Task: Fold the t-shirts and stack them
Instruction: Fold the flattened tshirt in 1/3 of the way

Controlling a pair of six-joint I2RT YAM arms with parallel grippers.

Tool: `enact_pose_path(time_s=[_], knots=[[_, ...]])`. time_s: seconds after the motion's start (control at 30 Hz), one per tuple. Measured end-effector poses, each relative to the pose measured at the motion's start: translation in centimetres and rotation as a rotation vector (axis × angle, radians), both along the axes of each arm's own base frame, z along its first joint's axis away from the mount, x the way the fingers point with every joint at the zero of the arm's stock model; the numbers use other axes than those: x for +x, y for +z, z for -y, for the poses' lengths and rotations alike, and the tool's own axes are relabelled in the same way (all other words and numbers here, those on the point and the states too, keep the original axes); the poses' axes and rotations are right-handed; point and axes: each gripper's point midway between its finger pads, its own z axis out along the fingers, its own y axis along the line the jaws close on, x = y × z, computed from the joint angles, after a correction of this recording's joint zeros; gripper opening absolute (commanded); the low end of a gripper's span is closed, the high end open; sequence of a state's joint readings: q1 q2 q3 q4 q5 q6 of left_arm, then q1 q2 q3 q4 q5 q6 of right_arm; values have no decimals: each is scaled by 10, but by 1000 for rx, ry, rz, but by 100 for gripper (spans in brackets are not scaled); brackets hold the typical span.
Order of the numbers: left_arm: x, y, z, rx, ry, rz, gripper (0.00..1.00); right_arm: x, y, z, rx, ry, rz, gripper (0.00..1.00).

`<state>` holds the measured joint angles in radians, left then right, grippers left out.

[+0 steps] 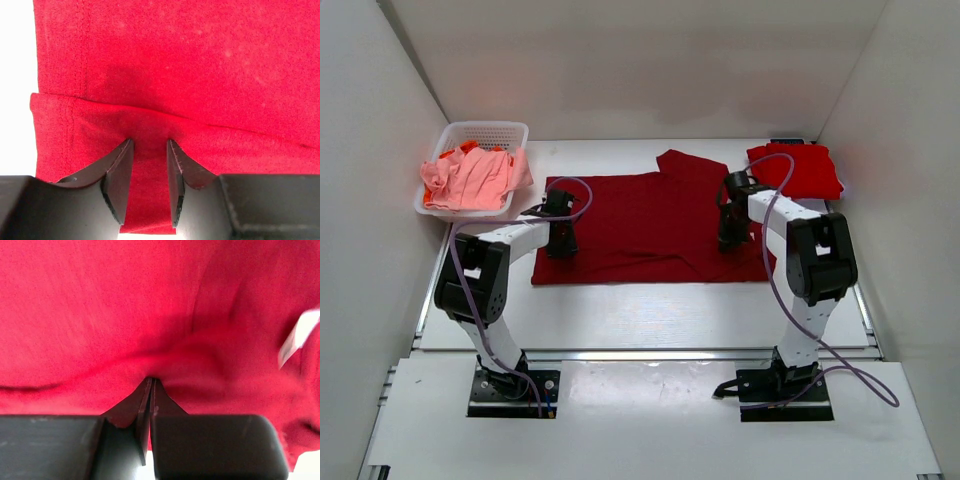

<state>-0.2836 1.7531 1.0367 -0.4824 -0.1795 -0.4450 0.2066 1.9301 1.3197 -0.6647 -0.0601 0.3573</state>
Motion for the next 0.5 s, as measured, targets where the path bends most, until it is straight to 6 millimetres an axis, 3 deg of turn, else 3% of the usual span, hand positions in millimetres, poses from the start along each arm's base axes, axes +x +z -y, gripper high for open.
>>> enact_pose_path(time_s=[0.33,0.5], knots=[[-49,-1,-3,-40,-55,-39,41,-87,-3,-17,7,14,-33,0],[-81,-1,-7,-61,-71,-71,40,-112,-4,-16,21,-1,-34,0]])
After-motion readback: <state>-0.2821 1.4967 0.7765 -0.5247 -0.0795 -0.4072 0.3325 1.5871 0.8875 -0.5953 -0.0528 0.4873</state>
